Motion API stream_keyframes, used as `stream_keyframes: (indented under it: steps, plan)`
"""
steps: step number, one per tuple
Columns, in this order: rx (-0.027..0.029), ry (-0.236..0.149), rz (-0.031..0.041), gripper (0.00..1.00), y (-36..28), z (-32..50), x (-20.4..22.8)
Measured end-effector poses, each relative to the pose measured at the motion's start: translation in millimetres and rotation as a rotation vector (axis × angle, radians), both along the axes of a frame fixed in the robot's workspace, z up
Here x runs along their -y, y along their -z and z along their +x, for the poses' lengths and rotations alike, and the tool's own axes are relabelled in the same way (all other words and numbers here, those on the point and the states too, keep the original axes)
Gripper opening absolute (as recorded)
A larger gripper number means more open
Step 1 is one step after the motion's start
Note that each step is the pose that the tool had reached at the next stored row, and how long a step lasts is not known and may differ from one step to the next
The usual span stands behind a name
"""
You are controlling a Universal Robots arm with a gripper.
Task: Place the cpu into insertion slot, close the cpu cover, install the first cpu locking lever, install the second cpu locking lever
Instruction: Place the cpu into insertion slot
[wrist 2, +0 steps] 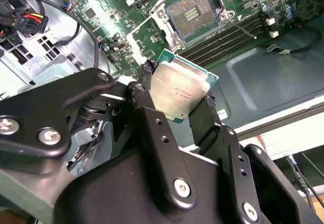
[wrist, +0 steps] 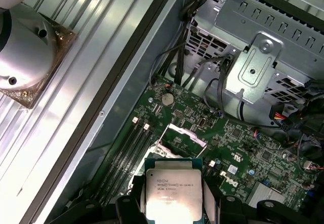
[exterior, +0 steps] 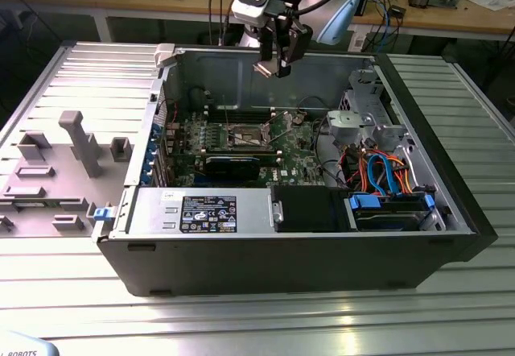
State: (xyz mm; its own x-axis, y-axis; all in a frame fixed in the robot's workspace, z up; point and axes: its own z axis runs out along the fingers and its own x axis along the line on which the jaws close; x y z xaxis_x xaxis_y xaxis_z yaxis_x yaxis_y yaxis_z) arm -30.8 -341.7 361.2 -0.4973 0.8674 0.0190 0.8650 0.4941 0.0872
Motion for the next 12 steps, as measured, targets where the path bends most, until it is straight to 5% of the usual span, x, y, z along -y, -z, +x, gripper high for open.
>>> stream_keyframes:
  steps: [12]
  plan:
    - [0.0000, 0.001, 0.0000, 0.54, 0.0, -2.4, 0.0]
